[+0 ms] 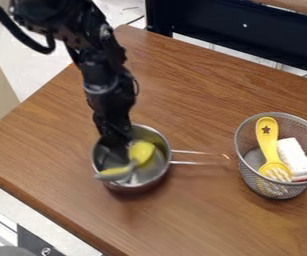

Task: Move the silver pot to the upper left side of the table

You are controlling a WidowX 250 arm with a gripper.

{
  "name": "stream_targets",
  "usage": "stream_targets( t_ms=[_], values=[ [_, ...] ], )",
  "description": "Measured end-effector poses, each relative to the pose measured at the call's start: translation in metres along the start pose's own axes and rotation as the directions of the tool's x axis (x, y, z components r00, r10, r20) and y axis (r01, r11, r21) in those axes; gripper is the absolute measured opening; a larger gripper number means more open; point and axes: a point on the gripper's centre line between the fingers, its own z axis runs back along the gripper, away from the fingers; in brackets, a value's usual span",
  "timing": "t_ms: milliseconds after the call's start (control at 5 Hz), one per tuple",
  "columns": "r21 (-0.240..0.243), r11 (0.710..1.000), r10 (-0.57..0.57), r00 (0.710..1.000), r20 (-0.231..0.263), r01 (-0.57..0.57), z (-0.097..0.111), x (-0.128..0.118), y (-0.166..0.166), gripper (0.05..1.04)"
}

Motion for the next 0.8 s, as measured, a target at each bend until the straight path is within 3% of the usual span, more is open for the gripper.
stream_targets(
  t_ms=[200,400,600,800],
  values=[
    [0.06,0.997,0.058,0.998,-0.019,-0.057,0.0,0.003,0.023,0.066],
    [0.029,0.984,0.174,0.985,-0.007,-0.174,0.002,0.009,0.036,0.066],
    [-0.04,0.951,0.306,0.952,-0.011,-0.307,-0.003,0.023,0.035,0.065],
    [-0.118,0.888,0.445,0.895,-0.029,-0.445,-0.007,0.046,0.027,0.065]
  ],
)
